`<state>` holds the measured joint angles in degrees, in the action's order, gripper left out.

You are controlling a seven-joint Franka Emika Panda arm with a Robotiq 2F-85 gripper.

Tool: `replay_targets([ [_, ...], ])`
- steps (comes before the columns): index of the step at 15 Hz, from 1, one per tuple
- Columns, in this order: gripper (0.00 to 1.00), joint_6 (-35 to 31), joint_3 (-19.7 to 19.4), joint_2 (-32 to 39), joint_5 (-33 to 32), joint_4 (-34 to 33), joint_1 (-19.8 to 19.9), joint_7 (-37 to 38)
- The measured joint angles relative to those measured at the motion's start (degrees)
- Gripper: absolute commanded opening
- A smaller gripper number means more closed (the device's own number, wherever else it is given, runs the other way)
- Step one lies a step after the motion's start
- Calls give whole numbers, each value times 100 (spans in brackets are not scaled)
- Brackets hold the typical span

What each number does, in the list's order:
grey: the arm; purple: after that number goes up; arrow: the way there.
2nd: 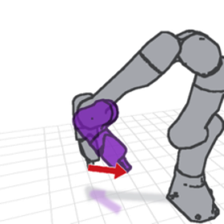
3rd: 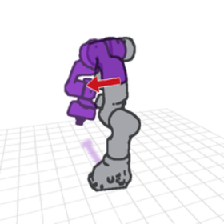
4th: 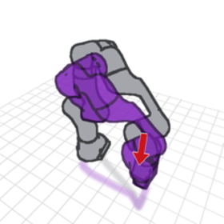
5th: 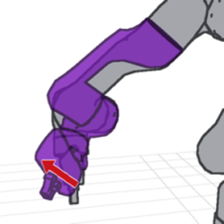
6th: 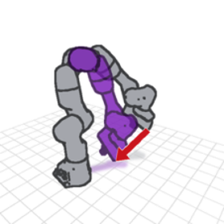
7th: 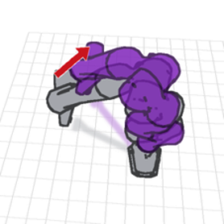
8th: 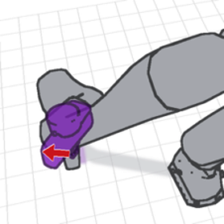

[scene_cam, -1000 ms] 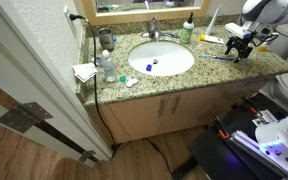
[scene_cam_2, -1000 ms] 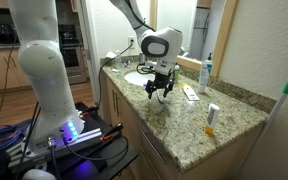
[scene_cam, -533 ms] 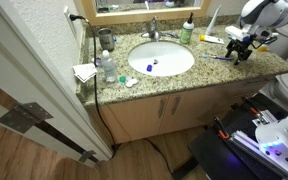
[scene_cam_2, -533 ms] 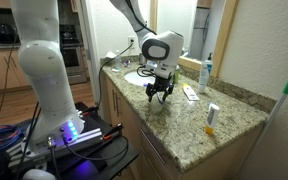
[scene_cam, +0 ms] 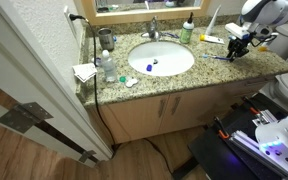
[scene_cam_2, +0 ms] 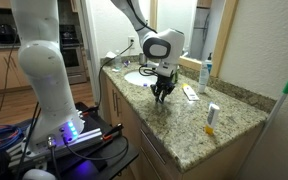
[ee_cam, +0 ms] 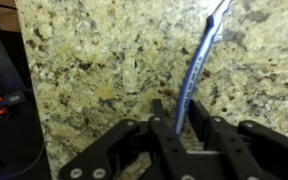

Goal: Open the tap

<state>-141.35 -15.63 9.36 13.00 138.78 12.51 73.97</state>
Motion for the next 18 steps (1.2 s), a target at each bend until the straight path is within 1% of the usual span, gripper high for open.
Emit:
replay_targets([
  [2,0,-55,0,10,0,0,-1,4],
  [3,0,-68,0,15,0,0,-1,6],
  [4,2,-70,-1,15,0,1,-1,9],
  [8,2,-64,-2,13,57,2,0,3],
  [10,2,55,48,-11,666,2,19,-406],
  [12,2,258,63,-116,1134,-14,19,-846],
  [14,2,761,63,-330,1478,-73,35,-1240],
  [18,2,2367,113,-863,1529,-273,-1,-1584],
])
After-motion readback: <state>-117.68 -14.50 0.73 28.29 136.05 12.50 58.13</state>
